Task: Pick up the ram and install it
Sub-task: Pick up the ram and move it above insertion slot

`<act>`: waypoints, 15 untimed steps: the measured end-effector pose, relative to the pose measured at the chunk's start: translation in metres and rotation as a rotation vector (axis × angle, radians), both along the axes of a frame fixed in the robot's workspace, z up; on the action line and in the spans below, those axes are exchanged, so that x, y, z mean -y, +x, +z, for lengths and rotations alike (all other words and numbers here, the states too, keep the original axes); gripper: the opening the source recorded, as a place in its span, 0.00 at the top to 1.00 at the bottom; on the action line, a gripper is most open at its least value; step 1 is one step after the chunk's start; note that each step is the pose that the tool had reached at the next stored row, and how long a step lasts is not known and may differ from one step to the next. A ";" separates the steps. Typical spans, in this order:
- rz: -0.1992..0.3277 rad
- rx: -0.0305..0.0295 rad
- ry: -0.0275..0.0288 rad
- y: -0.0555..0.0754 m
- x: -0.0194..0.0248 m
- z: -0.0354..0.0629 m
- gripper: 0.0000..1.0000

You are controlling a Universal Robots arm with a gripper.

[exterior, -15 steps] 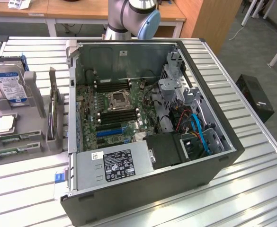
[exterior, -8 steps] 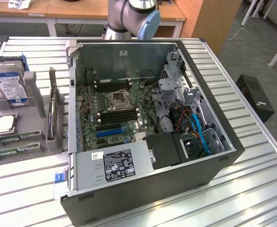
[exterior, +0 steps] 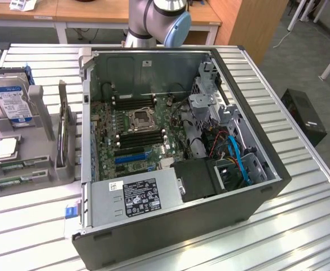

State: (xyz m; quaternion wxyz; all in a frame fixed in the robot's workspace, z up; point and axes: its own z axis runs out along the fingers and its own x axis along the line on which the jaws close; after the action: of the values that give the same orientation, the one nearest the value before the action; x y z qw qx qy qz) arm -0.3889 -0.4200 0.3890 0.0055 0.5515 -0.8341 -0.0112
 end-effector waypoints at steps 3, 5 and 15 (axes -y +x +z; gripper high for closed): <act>0.054 -0.0001 -0.0007 0.000 0.0000 -0.0001 0.89; 0.092 0.0000 -0.0011 0.000 0.0000 -0.0003 0.89; 0.273 -0.0001 -0.0033 0.000 0.0000 -0.0008 0.89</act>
State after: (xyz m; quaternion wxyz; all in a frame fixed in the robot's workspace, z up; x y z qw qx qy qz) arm -0.3889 -0.4200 0.3882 0.0080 0.6597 -0.7514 -0.0090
